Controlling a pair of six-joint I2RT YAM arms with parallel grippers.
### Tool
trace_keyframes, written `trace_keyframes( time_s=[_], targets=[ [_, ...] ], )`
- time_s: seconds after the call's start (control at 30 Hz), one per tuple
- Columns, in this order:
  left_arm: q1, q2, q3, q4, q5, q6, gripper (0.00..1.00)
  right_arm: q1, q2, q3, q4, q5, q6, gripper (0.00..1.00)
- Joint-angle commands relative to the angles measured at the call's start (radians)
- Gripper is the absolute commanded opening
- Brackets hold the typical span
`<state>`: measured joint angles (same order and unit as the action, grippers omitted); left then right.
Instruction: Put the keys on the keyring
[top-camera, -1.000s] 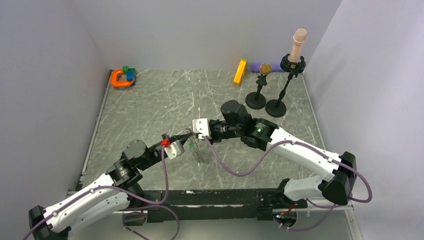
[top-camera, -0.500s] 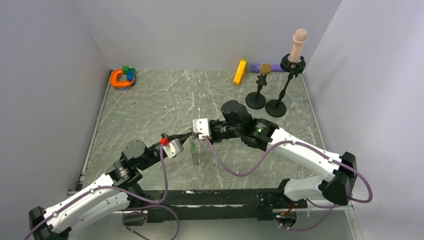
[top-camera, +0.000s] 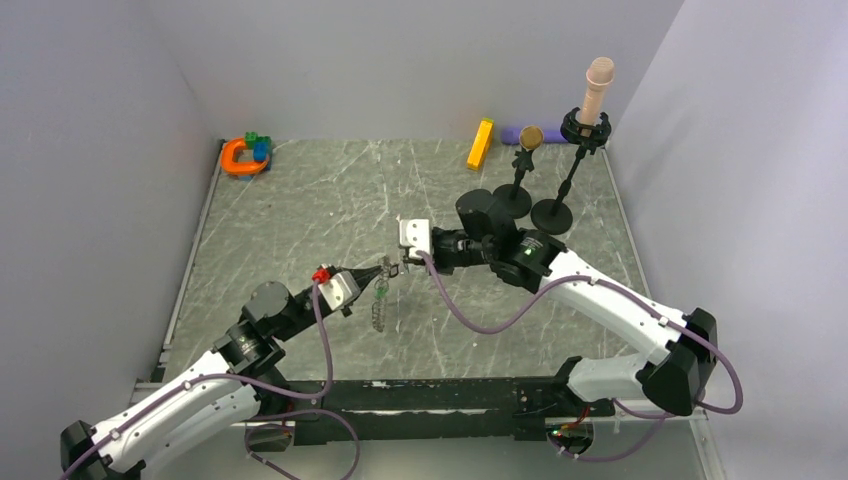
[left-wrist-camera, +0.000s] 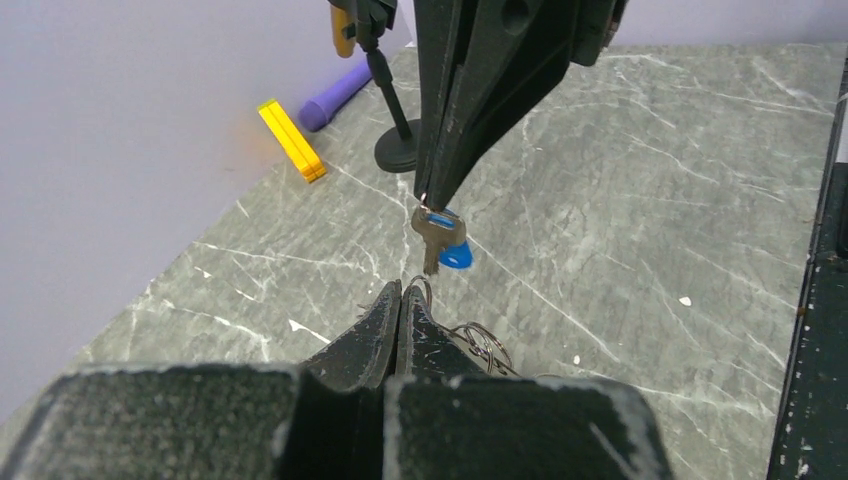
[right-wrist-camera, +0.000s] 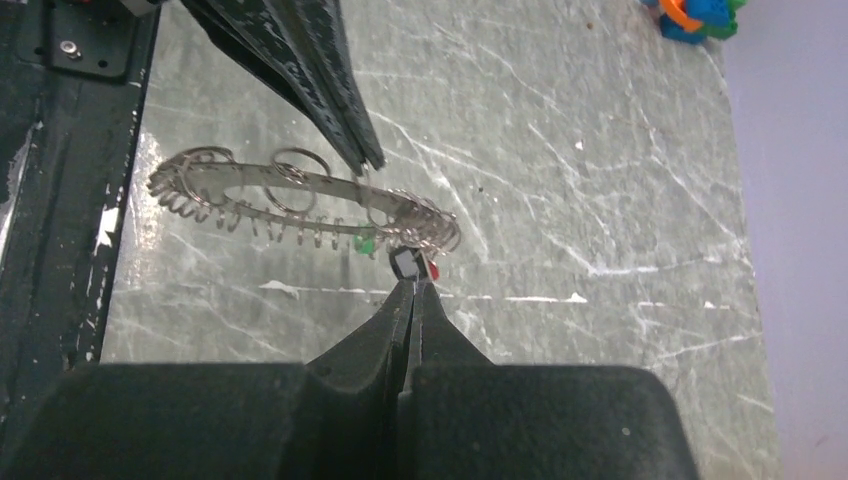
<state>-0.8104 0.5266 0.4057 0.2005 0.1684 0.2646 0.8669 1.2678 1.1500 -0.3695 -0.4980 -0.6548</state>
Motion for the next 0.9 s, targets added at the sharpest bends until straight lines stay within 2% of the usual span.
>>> trace_keyframes(
  time_s=[0.0,0.3,0.67,0.87],
  targets=[
    [0.007,0.011,-0.009,0.104,0.038,-0.06,0.0,-0.034,0.01,0.003,-0.065,-0.033,0.001,0.0],
    [0.007,-0.009,-0.068,0.152,0.04,-0.092,0.0,-0.089,0.154,0.051,-0.32,0.06,-0.158,0.0],
    [0.007,-0.067,-0.102,0.129,0.0,-0.091,0.0,-0.107,0.251,-0.014,-0.332,0.137,-0.192,0.0],
    [0.007,-0.115,-0.115,0.104,-0.021,-0.099,0.0,-0.138,0.33,0.012,-0.351,0.112,-0.197,0.0]
  ],
)
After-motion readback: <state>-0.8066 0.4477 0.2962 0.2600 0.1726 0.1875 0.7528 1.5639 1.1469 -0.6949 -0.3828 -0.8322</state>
